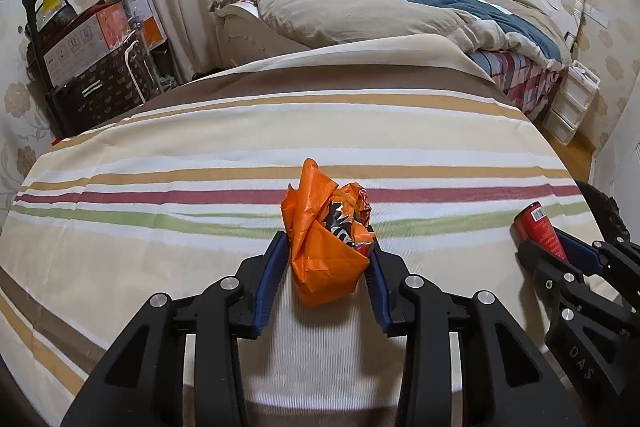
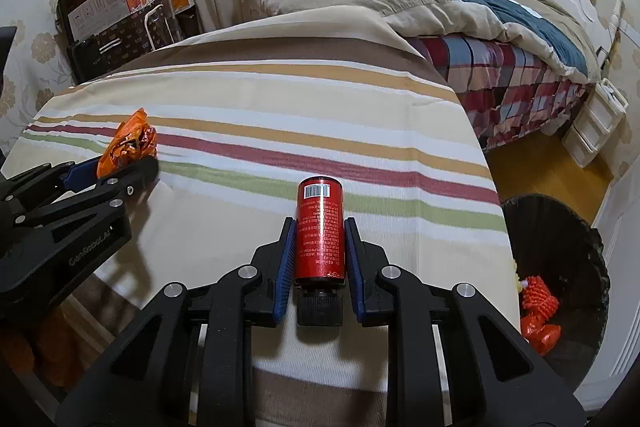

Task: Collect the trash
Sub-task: 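Grasp the orange snack bag with the left tool while the right tool holds the red can, then carry the red can and orange bag over the black bin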

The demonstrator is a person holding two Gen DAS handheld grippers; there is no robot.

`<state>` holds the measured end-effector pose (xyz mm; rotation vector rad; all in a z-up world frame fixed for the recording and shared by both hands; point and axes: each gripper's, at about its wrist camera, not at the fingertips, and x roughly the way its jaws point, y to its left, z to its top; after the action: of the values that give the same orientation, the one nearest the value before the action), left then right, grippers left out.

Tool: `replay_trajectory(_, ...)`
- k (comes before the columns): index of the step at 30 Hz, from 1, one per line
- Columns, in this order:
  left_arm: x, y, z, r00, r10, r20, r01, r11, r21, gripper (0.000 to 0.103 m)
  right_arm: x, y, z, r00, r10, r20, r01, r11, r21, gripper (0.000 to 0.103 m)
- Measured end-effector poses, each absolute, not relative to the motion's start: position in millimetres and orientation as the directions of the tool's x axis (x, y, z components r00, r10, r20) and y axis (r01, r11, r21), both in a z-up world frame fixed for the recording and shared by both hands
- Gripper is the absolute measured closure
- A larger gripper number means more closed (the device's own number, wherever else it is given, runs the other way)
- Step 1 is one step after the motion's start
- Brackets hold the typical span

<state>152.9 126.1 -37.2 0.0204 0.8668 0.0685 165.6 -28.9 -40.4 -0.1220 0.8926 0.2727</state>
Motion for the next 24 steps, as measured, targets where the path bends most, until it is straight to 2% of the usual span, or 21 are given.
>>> replay_trajectory(16,95,121,-25,0.678,0.063,-0.732,-0.059,0.998,0.031,0.064,117,-39,-35,0.609,0.214,-0.764,-0.280,0.959,0.045,0.080)
replay_trajectory(24,65,101,-6,0.729,0.033,-0.684,-0.033,0.999,0.013,0.064,87,-66,-25,0.640,0.210,-0.739,-0.242,0.968,0.066,0.080)
